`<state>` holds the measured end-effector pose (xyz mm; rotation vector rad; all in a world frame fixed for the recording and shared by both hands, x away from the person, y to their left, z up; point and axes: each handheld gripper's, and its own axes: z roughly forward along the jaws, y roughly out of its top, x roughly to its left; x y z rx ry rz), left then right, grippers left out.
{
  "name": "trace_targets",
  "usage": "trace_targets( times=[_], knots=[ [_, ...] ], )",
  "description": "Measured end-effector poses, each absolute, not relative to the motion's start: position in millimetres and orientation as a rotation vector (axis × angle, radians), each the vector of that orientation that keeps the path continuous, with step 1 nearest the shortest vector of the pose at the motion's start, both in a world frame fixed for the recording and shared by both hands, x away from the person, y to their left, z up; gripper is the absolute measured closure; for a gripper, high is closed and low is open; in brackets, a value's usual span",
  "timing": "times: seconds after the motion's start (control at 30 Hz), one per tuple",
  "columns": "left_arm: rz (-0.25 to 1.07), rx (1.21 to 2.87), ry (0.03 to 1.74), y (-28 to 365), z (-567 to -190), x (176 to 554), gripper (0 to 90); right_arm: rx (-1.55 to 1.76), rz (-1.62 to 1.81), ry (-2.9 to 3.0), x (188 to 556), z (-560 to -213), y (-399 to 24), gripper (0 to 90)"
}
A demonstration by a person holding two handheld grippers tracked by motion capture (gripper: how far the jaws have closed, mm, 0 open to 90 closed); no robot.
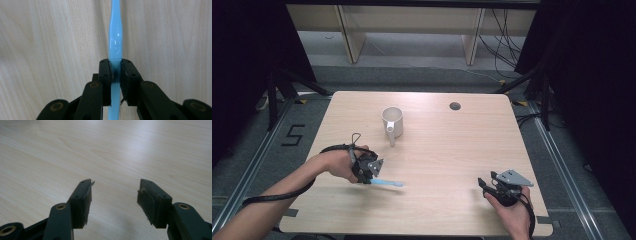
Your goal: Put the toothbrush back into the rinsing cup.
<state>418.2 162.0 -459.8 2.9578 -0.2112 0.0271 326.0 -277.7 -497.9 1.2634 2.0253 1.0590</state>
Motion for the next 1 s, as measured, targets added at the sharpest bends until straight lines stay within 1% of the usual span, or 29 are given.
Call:
trace_targets(
  times=[0.1,0.13,0.27,0.37,0.4,0.53,0.67,0.77,0.8,0.83,0.9,1.0],
  knots=[
    [0.046,2.931,-0.201,163.2,-455.6,417.2,78.8,1.304,1.066,2.034,324.4,-497.3,-275.0,44.9],
    [0.059,2.911,-0.198,164.1,-453.0,416.9,78.8,1.266,1.058,2.033,325.8,-497.4,-276.8,44.9],
    [0.038,2.867,-0.202,166.6,-449.2,417.4,78.8,1.268,1.06,2.032,326.0,-497.6,-276.6,44.9],
    [0.051,2.851,-0.197,167.7,-448.5,416.7,78.8,1.265,1.06,2.03,326.1,-497.8,-276.7,44.9],
    [0.047,2.821,-0.167,168.6,-448.4,415.6,78.8,1.31,1.07,2.03,324.4,-497.7,-274.5,44.9],
    [0.055,2.796,-0.179,169.5,-445.3,416.5,78.7,1.272,1.063,2.027,325.8,-497.9,-276.0,44.9],
    [0.101,2.716,-0.147,171.8,-442.0,416.3,78.7,1.308,1.072,2.027,324.5,-498.1,-274.4,44.9],
    [0.106,2.673,-0.12,173.4,-441.3,415.5,78.7,1.305,1.074,2.022,324.4,-498.5,-274.5,44.9],
    [0.124,2.629,-0.104,175.2,-440.8,415.1,78.8,1.265,1.062,2.019,325.9,-498.7,-276.7,44.9],
    [0.124,2.629,-0.104,175.2,-440.8,415.1,78.8,1.266,1.062,2.019,325.9,-498.7,-276.7,44.9],
    [0.154,2.525,-0.051,177.3,-441.7,414.4,78.7,1.264,1.062,2.019,325.7,-498.8,-276.6,44.9],
    [0.173,2.483,-0.032,178.9,-441.7,414.9,78.8,1.276,1.073,2.023,325.5,-499.1,-275.6,44.9]
  ],
)
